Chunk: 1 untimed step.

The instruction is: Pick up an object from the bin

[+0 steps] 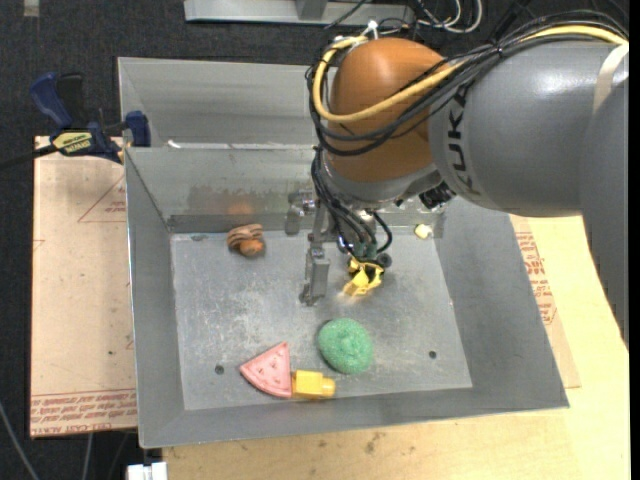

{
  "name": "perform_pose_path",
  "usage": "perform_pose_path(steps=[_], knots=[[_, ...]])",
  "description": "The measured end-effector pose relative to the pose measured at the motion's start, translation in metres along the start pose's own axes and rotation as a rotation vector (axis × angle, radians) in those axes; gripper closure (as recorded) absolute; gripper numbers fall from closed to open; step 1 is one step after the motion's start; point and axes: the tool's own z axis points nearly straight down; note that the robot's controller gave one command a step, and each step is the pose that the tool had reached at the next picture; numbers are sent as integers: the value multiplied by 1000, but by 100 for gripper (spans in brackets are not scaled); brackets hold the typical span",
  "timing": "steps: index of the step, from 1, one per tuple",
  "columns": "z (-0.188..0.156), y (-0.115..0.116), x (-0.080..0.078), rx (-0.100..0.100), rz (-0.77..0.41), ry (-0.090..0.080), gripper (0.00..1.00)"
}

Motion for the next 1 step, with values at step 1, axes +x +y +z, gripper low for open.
perform_pose_path(steps=[1], knots=[[-5, -1, -2, -1, 2, -8, 0]])
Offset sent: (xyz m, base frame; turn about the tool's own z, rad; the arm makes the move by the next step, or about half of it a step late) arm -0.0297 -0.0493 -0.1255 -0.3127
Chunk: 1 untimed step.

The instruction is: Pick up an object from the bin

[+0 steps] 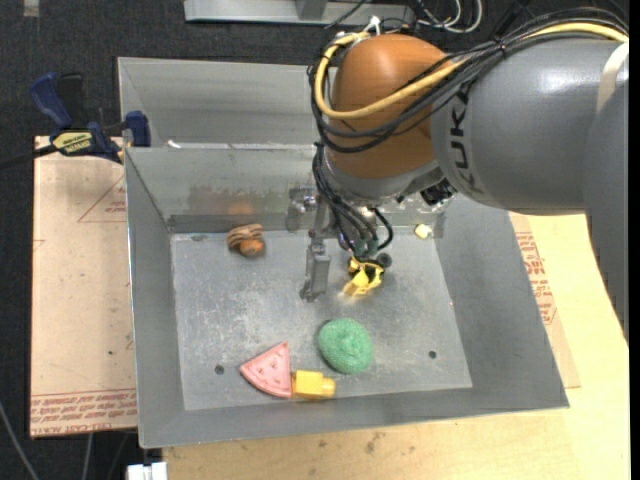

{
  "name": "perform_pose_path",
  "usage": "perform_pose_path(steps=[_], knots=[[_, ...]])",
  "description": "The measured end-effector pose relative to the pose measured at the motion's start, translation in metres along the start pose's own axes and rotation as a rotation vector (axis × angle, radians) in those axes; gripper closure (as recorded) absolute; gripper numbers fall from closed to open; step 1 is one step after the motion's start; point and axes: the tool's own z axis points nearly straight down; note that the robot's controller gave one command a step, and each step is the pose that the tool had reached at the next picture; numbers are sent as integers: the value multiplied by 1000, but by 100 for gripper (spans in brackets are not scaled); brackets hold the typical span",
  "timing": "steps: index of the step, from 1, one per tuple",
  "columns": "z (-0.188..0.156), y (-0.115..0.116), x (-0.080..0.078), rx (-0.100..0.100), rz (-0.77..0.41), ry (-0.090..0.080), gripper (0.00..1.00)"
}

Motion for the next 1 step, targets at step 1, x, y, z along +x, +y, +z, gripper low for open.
perform_pose_path(steps=[1], knots=[[36, -13, 8, 0, -92, -4, 0]])
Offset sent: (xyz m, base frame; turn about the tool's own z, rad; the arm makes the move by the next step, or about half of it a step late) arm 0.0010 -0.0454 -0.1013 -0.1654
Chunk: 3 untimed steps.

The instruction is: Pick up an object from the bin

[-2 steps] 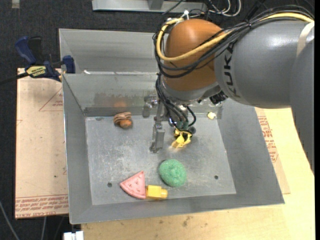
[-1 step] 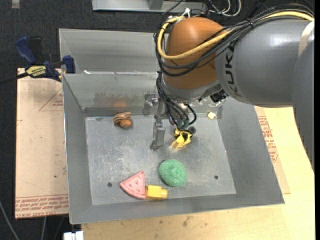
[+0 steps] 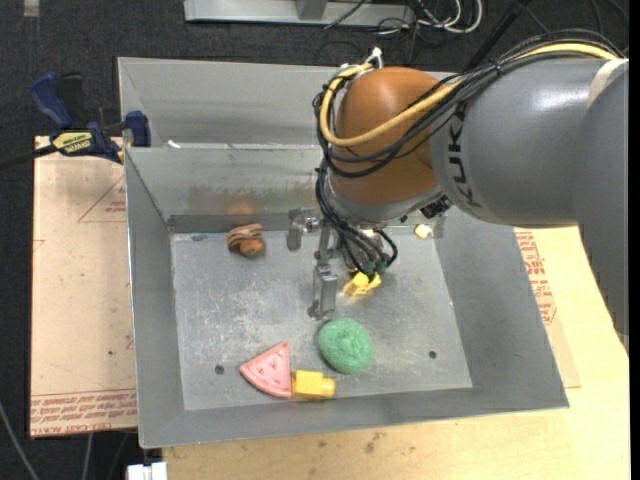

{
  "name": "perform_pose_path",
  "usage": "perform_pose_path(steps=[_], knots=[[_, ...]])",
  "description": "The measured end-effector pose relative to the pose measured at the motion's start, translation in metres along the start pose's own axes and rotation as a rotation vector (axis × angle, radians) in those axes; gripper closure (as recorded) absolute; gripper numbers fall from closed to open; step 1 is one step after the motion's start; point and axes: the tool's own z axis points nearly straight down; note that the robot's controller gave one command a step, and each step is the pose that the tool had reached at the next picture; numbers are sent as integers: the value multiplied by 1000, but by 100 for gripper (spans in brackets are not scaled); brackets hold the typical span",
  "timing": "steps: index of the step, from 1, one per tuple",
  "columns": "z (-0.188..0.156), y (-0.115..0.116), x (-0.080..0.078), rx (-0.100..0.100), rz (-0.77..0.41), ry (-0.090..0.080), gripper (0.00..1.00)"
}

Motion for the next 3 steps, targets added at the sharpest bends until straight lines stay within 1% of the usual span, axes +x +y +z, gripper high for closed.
perform_pose_path(steps=[1, 2, 3], knots=[[54, -26, -5, 0, -64, 1, 0], [87, -38, 32, 0, -195, 4, 0], [96, -56, 51, -2, -240, 8, 0]])
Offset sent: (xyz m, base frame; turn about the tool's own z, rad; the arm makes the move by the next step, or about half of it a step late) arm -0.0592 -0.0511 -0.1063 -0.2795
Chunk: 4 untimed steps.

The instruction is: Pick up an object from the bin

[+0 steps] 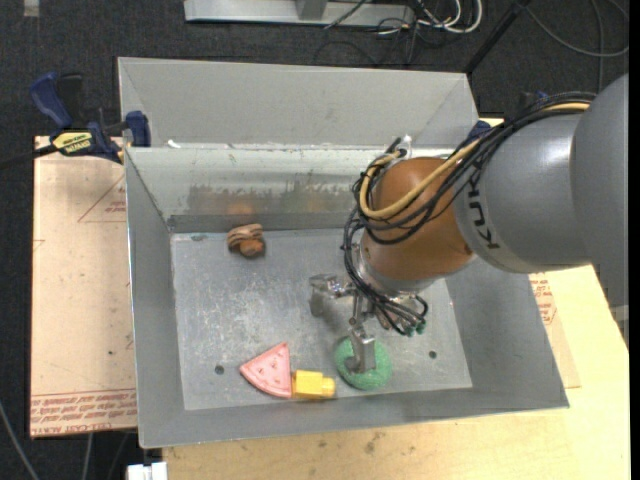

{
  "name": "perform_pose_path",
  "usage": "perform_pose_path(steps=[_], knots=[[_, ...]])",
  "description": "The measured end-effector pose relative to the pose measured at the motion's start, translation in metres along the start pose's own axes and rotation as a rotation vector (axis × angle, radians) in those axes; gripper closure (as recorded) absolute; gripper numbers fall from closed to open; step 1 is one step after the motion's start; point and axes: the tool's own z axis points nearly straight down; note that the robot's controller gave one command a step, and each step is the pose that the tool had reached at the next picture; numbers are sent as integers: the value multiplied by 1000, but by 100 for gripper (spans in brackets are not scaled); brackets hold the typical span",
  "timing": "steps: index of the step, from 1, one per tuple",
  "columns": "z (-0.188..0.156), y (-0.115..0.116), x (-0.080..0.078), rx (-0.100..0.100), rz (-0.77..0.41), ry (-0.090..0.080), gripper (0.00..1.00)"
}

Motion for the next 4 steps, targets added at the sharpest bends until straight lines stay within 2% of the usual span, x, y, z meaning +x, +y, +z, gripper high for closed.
perform_pose_path(steps=[1, 2, 3, 4], knots=[[3, -13, 10, 1, 207, -4, 0], [6, -37, 47, 2, 89, -9, 0], [4, -63, 49, 0, 220, -4, 100], [4, -63, 49, 0, 221, -4, 100]])
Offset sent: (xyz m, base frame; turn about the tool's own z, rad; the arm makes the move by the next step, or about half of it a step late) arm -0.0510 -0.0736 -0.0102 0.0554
